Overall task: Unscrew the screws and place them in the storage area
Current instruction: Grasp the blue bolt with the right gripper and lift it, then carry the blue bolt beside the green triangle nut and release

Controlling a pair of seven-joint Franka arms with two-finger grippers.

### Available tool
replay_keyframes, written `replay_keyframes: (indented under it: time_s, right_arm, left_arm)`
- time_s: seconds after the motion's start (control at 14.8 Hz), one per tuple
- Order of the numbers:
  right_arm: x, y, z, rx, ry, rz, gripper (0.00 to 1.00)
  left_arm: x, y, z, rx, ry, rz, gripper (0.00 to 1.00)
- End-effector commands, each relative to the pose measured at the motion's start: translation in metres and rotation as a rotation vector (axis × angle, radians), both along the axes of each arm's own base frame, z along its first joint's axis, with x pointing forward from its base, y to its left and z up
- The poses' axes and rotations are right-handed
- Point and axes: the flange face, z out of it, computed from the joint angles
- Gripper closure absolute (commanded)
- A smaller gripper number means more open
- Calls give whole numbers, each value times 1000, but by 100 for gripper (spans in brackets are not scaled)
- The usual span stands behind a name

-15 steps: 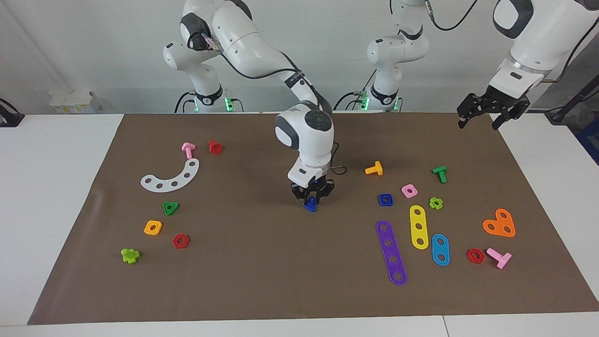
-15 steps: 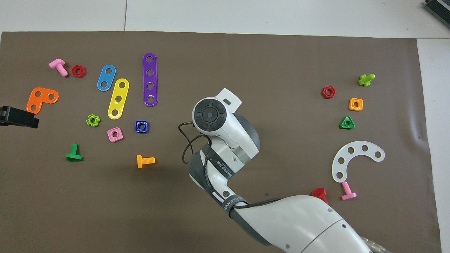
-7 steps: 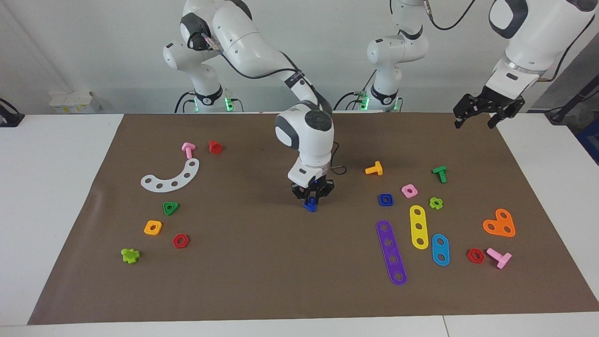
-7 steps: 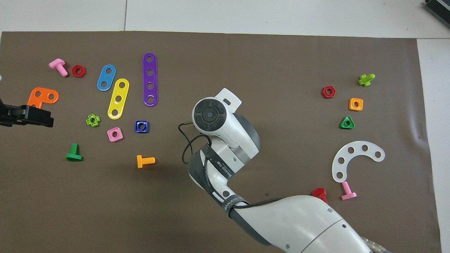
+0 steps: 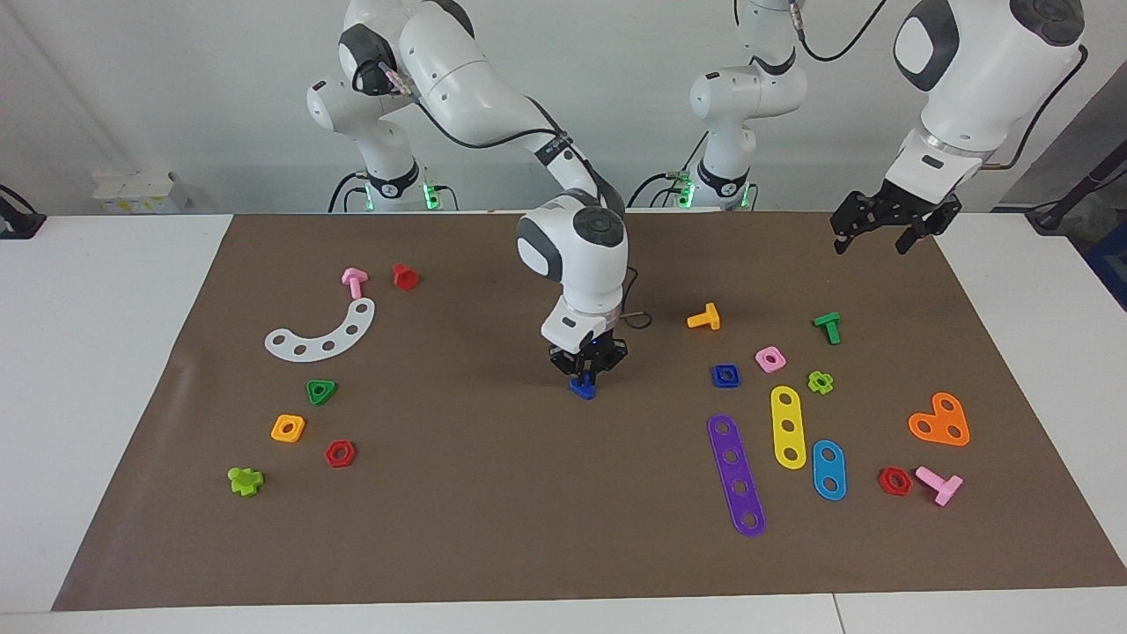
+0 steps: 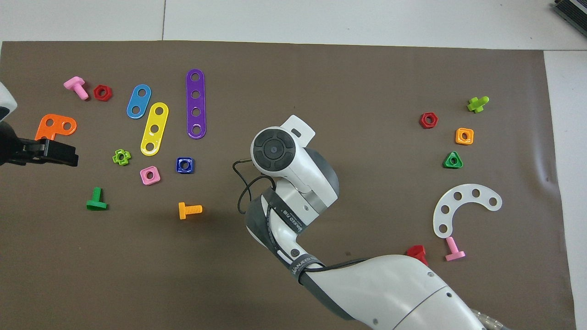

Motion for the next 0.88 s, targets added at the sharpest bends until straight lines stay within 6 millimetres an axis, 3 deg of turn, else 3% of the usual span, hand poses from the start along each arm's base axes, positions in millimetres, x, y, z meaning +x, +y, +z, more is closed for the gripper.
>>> replay_keyframes:
  time_s: [0.0,0.2,0.41,0.61,0.81]
  right_arm:
    - [10,-23,51,45,-4,-23,100]
    - [30,-93,118,58,-21,-95,100]
    - [48,-195,151,47,-39,-132,100]
    - [60,-282,140,20,-14,-138,100]
    - [48,-346,108,34,26,-138,100]
  left_arm:
    - [-8,5,0,34,0,8,0]
    - [-9,5,-1,55,-2,-1,0]
    - [-9,5,-1,53,-5,-15,0]
    - [-12,5,-9,51,8,-18,0]
    - [-18,1,-15,45,21,-22,0]
